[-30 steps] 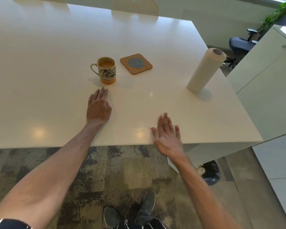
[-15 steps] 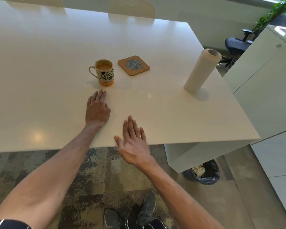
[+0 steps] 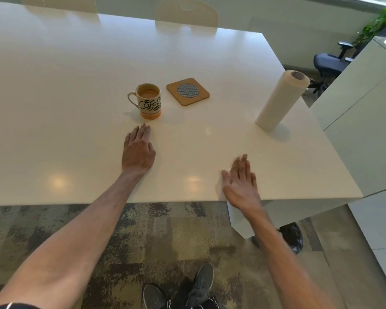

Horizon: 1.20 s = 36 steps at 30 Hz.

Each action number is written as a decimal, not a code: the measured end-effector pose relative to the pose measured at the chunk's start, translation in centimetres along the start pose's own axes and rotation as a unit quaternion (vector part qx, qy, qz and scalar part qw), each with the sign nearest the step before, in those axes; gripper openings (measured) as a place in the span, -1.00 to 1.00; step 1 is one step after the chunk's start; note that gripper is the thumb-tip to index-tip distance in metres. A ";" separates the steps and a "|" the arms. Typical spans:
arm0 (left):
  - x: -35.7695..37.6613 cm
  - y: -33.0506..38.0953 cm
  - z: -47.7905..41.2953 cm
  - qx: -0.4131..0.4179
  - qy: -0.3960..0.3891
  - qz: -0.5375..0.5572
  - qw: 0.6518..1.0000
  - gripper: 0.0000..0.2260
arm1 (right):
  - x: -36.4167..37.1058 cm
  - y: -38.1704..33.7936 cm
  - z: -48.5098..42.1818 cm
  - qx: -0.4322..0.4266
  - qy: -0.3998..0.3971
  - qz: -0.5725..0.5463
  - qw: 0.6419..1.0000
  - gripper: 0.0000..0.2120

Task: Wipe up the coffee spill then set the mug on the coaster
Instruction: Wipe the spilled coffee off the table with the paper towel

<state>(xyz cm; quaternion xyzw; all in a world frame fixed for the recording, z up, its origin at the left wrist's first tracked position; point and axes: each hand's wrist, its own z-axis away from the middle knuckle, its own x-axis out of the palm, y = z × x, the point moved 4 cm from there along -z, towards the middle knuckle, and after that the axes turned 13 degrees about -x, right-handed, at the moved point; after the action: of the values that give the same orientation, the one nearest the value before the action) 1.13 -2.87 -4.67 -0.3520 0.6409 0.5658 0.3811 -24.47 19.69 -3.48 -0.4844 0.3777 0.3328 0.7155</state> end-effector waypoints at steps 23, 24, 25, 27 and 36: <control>0.1 0.1 -0.9 0.010 0.013 -0.019 1.000 -0.45 | 5.9 -15.9 -11.1 -0.246 -0.059 0.070 0.965 -0.30; 0.2 0.1 -0.9 0.011 0.013 -0.018 1.000 -0.45 | 6.1 -15.6 -10.0 -0.251 -0.059 0.074 0.963 -0.31; 0.2 0.0 -1.0 0.013 0.013 -0.017 1.000 -0.44 | 6.2 -15.3 -8.8 -0.254 -0.059 0.077 0.962 -0.31; 0.2 -0.1 -1.0 0.015 0.012 -0.014 1.000 -0.43 | 6.2 -14.2 -6.4 -0.255 -0.063 0.079 0.962 -0.32; 0.3 -0.2 -0.5 0.007 0.000 0.011 1.000 -0.45 | 2.2 -4.0 -0.5 -0.153 -0.074 0.058 0.984 -0.34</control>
<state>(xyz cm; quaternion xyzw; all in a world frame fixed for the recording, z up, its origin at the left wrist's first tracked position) 1.13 -3.39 -5.01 -0.3422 0.6487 0.5656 0.3771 -20.14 18.25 -3.72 -0.5393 0.2961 0.4624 0.6385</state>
